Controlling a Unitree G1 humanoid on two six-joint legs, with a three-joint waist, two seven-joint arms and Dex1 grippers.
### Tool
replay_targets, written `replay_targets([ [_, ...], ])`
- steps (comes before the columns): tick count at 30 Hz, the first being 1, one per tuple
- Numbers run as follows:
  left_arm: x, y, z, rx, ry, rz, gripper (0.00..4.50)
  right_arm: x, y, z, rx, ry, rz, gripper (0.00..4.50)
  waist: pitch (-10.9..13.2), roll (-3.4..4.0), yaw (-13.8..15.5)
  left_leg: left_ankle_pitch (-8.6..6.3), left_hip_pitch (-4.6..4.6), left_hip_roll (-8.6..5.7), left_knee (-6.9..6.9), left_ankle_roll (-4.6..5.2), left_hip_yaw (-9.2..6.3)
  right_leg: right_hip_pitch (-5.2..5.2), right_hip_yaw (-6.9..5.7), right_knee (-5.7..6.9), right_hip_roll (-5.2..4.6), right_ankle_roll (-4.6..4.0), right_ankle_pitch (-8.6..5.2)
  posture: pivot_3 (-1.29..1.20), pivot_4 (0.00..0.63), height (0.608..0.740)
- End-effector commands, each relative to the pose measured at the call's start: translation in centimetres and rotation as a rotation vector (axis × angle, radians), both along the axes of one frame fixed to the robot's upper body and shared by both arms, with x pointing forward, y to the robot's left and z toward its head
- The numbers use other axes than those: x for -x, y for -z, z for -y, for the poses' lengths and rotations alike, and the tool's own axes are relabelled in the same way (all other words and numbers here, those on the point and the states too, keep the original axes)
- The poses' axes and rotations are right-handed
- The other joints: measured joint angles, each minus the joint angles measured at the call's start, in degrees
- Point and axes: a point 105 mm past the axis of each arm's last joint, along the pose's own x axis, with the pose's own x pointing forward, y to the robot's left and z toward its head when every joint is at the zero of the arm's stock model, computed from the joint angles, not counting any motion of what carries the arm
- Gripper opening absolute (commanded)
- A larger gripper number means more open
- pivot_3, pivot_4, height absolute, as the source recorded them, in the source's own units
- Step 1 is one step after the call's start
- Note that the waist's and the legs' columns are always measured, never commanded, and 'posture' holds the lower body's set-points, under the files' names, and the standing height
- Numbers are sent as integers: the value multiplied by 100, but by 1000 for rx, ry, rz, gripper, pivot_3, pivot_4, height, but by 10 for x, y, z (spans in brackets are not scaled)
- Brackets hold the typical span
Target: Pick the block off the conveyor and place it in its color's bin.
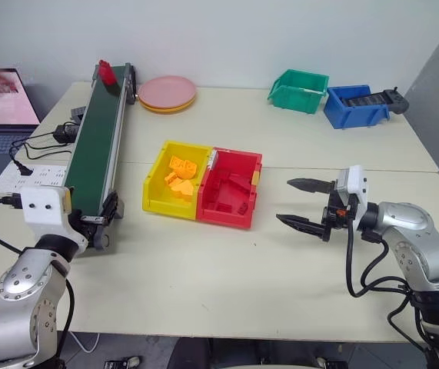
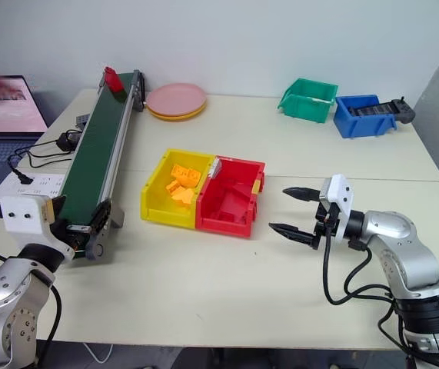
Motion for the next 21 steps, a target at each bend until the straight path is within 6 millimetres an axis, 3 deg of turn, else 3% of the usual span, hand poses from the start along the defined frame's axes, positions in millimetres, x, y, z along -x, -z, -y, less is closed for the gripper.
replay_targets([
  [1,4,-15,-8,-20,-32,59,4486,2,-16,-2,-23,-17,54,4500,0,-1,0,0,0,0,0,0,0,0,0,0,0,0,0,0,150,740],
  [14,8,-15,-15,-25,-56,36,4486,3,-21,-5,-24,-56,6,4500,3,-3,-1,0,-1,0,-1,0,0,-2,1,0,0,0,0,0,150,740],
  [21,8,-17,-21,11,-53,37,4486,14,-23,-16,22,-158,6,4500,5,-3,-1,0,-1,1,-3,0,-1,-4,-1,-1,0,0,0,0,150,740],
])
